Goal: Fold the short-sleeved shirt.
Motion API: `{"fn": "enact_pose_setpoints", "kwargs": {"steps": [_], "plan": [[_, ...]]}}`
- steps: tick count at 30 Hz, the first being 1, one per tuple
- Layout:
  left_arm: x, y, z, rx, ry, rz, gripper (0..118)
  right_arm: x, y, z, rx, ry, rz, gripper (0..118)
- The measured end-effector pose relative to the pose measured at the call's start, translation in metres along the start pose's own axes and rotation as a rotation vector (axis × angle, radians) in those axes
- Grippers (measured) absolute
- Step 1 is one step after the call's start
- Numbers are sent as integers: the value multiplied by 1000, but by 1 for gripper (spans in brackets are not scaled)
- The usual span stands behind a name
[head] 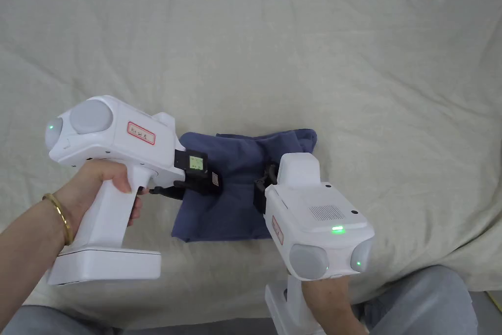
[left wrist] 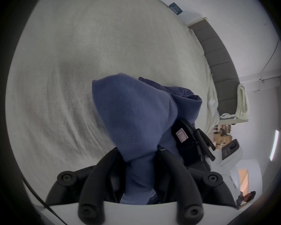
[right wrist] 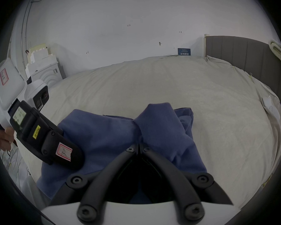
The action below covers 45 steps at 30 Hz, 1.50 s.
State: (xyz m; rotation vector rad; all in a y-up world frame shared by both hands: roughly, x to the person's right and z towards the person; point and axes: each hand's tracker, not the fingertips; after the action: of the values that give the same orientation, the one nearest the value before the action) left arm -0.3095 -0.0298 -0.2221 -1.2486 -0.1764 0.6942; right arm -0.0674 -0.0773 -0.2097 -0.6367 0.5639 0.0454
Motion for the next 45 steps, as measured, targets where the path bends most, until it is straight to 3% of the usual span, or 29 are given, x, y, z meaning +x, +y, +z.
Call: {"fn": "enact_pose_setpoints", "kwargs": {"steps": [8, 13, 17, 23, 29, 33, 41, 42, 43, 45], "plan": [[5, 34, 50, 34, 17, -74, 22, 18, 42, 53, 175, 3, 13, 0], [-32, 43, 99, 74, 161, -86, 22, 24, 67, 82, 254, -14, 20, 0], [-66, 36, 151, 112, 278, -18, 22, 18, 72, 88, 286, -30, 40, 0], [-146, 32, 222, 147, 439, 65, 22, 6, 68, 78, 262, -40, -8, 0], [-229, 31, 263, 141, 652, 151, 22, -9, 67, 72, 224, -44, 13, 0], [-266, 32, 286, 141, 805, 208, 22, -18, 69, 67, 220, -47, 25, 0], [-312, 22, 304, 149, 954, 278, 23, -24, 71, 60, 197, -55, 43, 0], [-314, 20, 303, 157, 970, 262, 26, -23, 71, 59, 194, -51, 38, 0], [-315, 16, 302, 176, 993, 248, 37, -23, 71, 59, 195, -53, 36, 0], [-312, 9, 302, 240, 1069, 221, 79, -24, 73, 58, 194, -54, 37, 0]]}}
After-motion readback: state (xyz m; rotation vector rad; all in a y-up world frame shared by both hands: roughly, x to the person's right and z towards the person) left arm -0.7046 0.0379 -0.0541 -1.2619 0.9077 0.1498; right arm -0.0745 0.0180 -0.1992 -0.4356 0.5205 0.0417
